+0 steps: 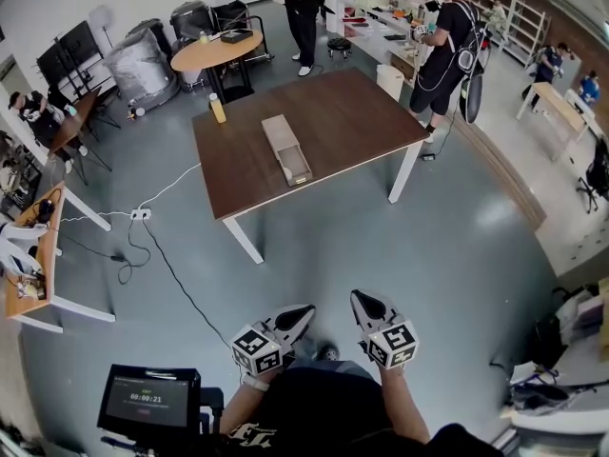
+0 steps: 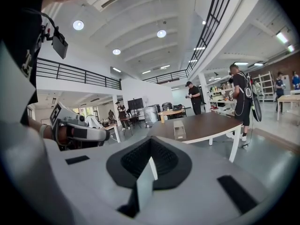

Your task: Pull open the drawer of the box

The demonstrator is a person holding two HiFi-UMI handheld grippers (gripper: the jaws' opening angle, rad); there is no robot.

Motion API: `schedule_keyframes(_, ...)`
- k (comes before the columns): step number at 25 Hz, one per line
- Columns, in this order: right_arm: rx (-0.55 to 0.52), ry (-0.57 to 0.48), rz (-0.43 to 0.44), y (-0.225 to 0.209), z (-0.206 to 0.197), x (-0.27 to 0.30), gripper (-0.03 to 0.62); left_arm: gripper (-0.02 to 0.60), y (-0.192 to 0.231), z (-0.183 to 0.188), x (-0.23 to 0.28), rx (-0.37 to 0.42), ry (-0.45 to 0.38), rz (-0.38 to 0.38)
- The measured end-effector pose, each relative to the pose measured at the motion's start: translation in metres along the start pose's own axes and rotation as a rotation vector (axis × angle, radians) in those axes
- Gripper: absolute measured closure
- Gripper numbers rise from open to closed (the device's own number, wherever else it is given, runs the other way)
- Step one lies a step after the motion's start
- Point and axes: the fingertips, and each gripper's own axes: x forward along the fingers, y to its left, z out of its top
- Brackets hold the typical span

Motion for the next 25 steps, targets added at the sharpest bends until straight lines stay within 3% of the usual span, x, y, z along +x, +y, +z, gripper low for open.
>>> schedule_keyframes(25, -0.02, 0.044, -0.003, 0.003, -0.014, 0.01, 0.606, 0.581, 0.006, -0.008, -0.009, -0.008, -0.002, 0.005)
